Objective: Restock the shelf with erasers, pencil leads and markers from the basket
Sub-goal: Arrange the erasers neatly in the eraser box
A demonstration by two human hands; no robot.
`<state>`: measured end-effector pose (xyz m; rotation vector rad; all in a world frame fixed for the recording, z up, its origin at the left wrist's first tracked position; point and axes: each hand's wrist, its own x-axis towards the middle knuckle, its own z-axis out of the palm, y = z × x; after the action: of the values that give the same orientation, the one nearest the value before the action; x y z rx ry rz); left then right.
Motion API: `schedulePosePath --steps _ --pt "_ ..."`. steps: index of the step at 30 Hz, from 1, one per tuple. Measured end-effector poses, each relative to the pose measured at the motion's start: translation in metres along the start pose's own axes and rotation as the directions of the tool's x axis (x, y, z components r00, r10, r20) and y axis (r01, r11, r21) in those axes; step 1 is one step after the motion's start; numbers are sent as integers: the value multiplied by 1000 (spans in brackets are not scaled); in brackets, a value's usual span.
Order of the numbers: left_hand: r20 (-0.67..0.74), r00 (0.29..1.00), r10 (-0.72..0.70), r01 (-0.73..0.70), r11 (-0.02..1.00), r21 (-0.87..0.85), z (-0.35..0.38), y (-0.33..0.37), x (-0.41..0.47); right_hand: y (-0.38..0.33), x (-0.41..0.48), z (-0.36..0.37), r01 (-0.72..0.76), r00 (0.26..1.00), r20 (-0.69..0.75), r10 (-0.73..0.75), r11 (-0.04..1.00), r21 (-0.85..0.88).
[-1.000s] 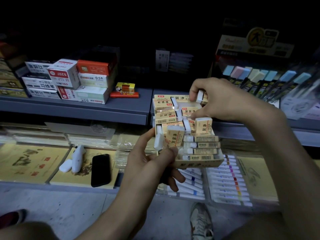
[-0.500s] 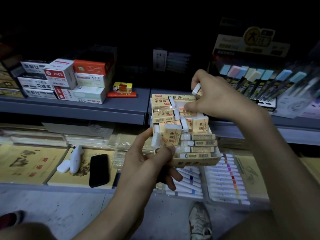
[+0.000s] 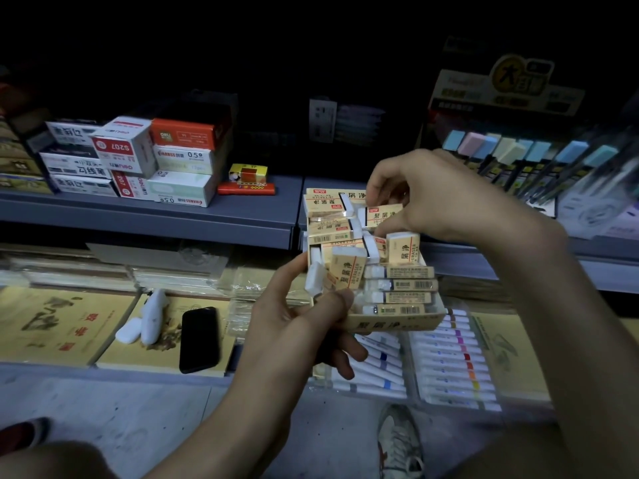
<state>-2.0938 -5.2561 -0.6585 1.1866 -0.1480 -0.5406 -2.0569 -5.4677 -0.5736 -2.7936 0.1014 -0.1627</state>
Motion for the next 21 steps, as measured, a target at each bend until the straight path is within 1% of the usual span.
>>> schedulePosePath --steps 3,6,11,14,17,21 --pt "-2 1000 1 -1 1000 -2 0 0 0 2 1 -1 16 1000 3 -16 999 -35" --pt "1 1000 -1 1 1000 3 -1 1 -1 5 -1 -7 -15 1000 3 15 997 -78" --pt "-3 1000 -11 11 1000 3 0 1 -1 7 -5 -15 -58 997 56 61 997 -43" --pt "-3 1000 -7 7 1000 11 -1 0 -2 4 -5 -15 -53 998 13 54 997 -57" --pt "1 1000 -1 1 1000 23 -1 1 -2 2 -2 -8 -40 999 -30 37 990 -139" --pt "1 1000 2 -2 1000 23 -1 2 -2 5 2 1 -26 999 -29 21 984 -174"
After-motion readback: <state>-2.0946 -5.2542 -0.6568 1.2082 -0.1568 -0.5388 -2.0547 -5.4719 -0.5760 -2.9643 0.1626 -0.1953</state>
